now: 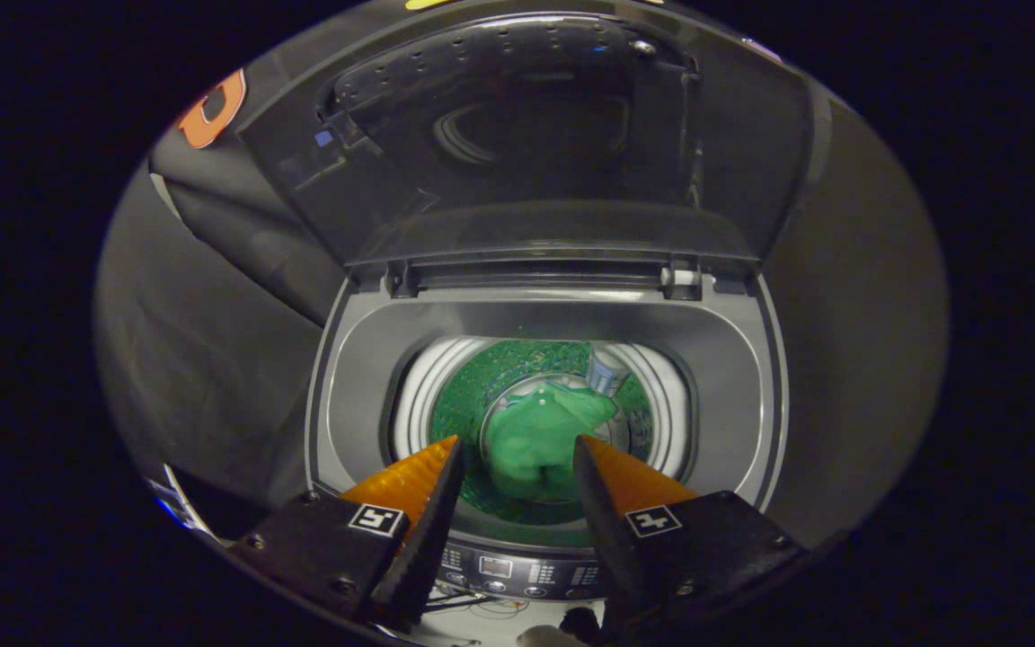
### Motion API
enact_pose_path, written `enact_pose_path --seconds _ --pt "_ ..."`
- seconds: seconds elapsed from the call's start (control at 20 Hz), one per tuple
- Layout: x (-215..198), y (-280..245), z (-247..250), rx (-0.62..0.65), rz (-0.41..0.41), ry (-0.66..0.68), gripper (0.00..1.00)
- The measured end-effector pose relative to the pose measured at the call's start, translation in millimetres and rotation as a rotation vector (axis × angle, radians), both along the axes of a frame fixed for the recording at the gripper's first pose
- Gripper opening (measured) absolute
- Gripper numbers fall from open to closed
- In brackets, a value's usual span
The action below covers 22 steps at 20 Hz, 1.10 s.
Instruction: Put the clothes into the washing machine and then close the washing machine lid.
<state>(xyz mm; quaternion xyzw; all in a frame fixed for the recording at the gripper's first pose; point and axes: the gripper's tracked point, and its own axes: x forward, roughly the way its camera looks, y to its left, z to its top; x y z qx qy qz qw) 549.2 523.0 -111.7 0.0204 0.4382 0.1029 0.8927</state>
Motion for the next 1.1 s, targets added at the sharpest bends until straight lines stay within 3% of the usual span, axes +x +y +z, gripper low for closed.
enact_pose_path --seconds 0.5,1.1 --pt "3 -13 50 -0.032 0.023 -0.158 0.76" --pt "22 -20 203 -0.059 0.059 -0.551 0.76"
